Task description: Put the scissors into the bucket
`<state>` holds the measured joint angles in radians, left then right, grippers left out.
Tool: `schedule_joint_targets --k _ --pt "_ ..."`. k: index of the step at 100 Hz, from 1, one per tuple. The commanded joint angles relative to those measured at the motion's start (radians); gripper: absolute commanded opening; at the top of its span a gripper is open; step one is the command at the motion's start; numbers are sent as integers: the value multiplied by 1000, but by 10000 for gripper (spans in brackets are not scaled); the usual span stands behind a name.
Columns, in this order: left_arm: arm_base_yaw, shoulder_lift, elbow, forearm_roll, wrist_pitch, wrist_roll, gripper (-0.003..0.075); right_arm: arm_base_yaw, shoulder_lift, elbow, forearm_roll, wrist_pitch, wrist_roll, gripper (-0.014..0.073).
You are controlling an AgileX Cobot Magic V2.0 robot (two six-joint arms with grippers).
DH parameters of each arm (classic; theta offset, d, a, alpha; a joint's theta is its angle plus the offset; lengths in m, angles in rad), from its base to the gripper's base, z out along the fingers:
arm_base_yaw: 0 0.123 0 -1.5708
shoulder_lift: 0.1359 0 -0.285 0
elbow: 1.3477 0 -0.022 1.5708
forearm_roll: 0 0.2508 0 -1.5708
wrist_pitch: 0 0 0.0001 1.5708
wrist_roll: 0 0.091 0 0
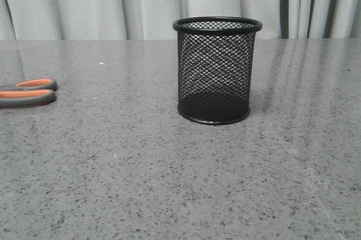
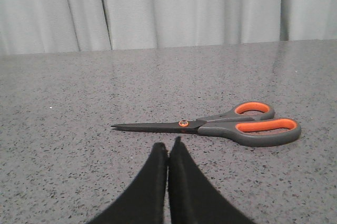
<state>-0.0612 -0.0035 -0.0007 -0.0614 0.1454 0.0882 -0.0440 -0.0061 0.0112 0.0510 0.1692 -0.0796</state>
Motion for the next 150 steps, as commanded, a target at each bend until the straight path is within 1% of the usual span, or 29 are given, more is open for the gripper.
schedule_joint_targets --k 1,67,75,83,101,122,130,135,138,150 --pt "1 -24 26 -6 -77 -8 -21 -6 -25 16 -12 -75 -1 -65" --pt "1 -24 26 -11 -77 -8 -21 -6 -25 16 1 -96 -1 -65" --pt "1 -24 26 -34 -77 -8 -21 -6 -25 16 75 -100 -1 -65" --pt "1 -24 26 -98 -77 -8 -21 -6 -25 16 138 -100 -1 -65" --pt "1 -24 26 -256 -83 -8 -21 -6 -25 16 222 -105 -1 -65" --pt "1 -24 26 -396 -85 -8 -21 -6 -25 16 325 -113 -1 -65" --pt "1 -24 26 -451 -85 -8 -21 -6 -25 16 373 -141 -1 -65" --pt "1 -24 26 -488 -91 -8 -21 -6 -25 16 430 -160 -1 -65" --pt "1 -24 26 -515 -96 -8 -21 -6 -25 16 487 -169 -1 -65" --pt "1 -24 25 -695 -145 -8 -21 -6 -25 14 708 -180 -1 -65"
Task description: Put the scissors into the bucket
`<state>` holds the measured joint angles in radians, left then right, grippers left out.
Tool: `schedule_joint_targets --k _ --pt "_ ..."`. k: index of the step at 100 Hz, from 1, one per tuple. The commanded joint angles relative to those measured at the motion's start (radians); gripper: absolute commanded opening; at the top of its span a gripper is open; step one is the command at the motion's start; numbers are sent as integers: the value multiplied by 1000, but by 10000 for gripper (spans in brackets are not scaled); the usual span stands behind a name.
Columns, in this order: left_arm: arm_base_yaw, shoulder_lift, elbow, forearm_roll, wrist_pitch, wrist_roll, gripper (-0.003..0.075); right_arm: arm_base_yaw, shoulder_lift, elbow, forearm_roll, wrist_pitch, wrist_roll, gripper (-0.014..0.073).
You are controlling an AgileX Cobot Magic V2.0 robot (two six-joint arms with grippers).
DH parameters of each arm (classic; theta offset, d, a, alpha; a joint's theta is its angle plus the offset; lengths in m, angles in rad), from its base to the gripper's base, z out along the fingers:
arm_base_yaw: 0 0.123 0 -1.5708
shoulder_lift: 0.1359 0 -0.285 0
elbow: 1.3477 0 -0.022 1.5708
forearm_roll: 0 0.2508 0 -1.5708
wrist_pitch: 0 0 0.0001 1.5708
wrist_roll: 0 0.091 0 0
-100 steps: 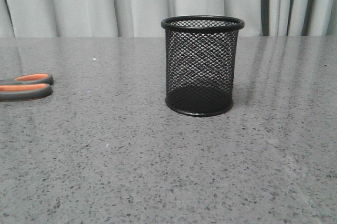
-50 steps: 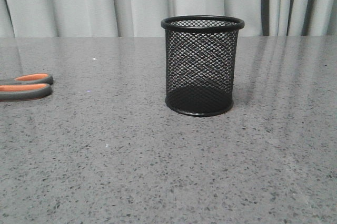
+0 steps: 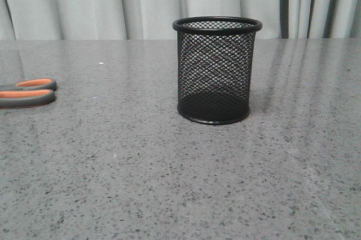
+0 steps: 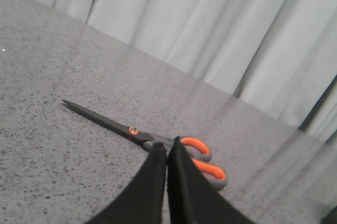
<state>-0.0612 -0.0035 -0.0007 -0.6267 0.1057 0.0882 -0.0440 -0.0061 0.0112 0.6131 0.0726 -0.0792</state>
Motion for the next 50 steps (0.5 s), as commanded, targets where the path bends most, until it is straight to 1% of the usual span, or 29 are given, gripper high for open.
schedule_joint_targets --k 1,5,10,19,27,37,42,50 --pt "1 -24 25 -141 -106 -8 -21 -6 -25 12 154 -81 -1 -65" --pt "1 -24 23 -204 -117 -8 -21 -6 -25 7 185 -73 -1 -64" --pt "1 -24 15 -250 -123 -8 -21 -6 -25 -6 186 -37 -1 -64" --pt "1 -24 -13 -303 -106 -8 -21 -6 -25 -47 181 23 -1 -64" --pt "1 -24 -63 -306 -73 -8 -21 -6 -14 -98 157 75 -3 -63" --pt "1 -13 -151 -243 -25 -8 -21 -6 35 -189 63 165 -3 -63" --pt "1 8 -217 -173 23 -8 -21 -6 77 -241 21 220 -3 -63" --pt "1 73 -322 -25 134 -8 -21 -4 169 -337 -36 309 -3 -63"
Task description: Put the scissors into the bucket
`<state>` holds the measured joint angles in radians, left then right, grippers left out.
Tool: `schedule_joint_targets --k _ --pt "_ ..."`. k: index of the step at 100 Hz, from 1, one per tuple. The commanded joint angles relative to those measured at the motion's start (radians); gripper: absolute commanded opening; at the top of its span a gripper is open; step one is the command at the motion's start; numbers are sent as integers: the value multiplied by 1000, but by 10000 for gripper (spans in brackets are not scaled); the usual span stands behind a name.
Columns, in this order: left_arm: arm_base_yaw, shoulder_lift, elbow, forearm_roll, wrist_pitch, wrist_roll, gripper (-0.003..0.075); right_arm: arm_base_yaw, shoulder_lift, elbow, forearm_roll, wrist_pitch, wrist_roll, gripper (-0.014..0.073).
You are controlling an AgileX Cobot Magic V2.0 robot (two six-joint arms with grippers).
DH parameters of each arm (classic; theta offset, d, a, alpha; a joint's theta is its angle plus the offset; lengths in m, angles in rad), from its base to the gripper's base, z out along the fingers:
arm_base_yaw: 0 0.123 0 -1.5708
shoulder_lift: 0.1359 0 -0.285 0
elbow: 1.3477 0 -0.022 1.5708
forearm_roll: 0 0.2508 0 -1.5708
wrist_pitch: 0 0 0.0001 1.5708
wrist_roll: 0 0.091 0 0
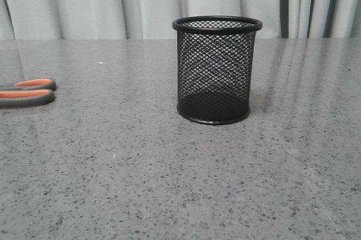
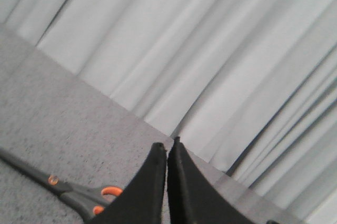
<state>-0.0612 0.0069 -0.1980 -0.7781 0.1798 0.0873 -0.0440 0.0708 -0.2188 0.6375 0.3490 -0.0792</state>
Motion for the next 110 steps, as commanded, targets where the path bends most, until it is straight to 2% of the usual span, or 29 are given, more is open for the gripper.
schedule_joint_targets --k 1,11,24,38,57,65,72,77,80,87,92,97,110 --pt "1 70 -135 139 70 -7 -21 -2 100 -115 -68 37 -3 -63" --pt "1 182 -291 315 215 -7 -21 21 211 -224 -108 88 -3 -63" --pt "1 344 -479 467 431 -4 -21 56 359 -361 -176 234 -3 -63" --pt "1 462 -603 514 556 -4 -21 68 493 -460 -197 342 -3 -64" --pt "1 552 -659 514 617 -2 -20 68 604 -518 -192 389 -84 -63" --pt "-1 568 -664 485 645 90 -20 68 631 -527 -191 400 -121 -52" --pt "-1 577 -664 458 656 133 -20 68 651 -536 -191 414 -124 27" --pt "-1 584 -664 449 658 146 -19 68 665 -545 -188 418 -127 125" --pt "-1 589 -664 442 660 159 -15 68 671 -547 -188 420 -127 213" --pt "-1 597 -664 439 660 173 29 68 685 -560 -184 420 -131 396" --pt "-1 601 -664 438 660 176 91 68 693 -567 -177 420 -132 486" --pt "-1 605 -664 438 660 176 155 68 700 -574 -170 420 -133 525" --pt "-1 628 -664 435 660 177 321 68 705 -578 -168 420 -135 520"
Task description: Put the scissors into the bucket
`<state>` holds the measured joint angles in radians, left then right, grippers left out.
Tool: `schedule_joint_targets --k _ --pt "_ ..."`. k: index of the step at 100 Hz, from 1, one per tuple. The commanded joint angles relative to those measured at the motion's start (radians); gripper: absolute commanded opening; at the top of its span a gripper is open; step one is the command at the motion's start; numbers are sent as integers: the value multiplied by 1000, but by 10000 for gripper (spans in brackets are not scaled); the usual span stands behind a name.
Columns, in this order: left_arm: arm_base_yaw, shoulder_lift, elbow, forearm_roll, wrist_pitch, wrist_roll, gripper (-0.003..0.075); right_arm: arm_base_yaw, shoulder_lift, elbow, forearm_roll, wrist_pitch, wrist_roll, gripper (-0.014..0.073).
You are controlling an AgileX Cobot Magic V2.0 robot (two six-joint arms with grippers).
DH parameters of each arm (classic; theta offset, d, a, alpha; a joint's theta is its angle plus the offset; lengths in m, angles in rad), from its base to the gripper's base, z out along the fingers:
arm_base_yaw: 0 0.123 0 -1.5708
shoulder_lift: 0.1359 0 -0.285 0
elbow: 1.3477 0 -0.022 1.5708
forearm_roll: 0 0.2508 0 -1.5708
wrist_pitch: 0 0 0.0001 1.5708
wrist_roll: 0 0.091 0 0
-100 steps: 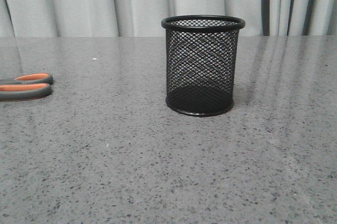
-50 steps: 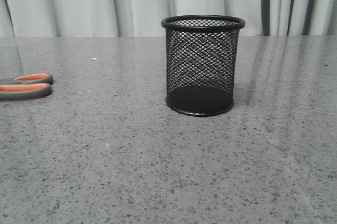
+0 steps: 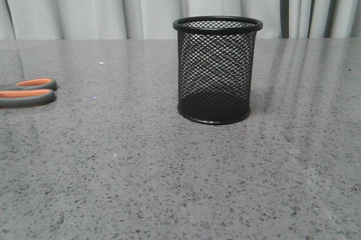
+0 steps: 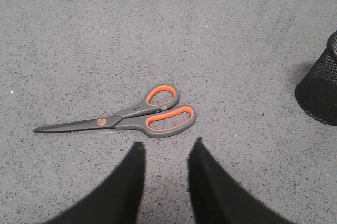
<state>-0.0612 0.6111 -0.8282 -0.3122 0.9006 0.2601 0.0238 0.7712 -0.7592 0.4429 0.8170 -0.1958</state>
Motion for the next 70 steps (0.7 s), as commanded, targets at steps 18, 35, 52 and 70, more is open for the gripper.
schedule_joint_targets --k 18,35,52,70 --pt "-1 106 -51 -30 -27 49 352 1 13 -38 27 -48 -31 520" --pt "-1 289 -156 -18 126 160 352 1 13 -38 29 -48 -33 520" --pt "-1 483 -293 -7 279 300 352 6 13 -38 29 -42 -33 520" --pt "-1 634 -402 -7 333 472 347 31 13 -38 29 -18 -33 520"
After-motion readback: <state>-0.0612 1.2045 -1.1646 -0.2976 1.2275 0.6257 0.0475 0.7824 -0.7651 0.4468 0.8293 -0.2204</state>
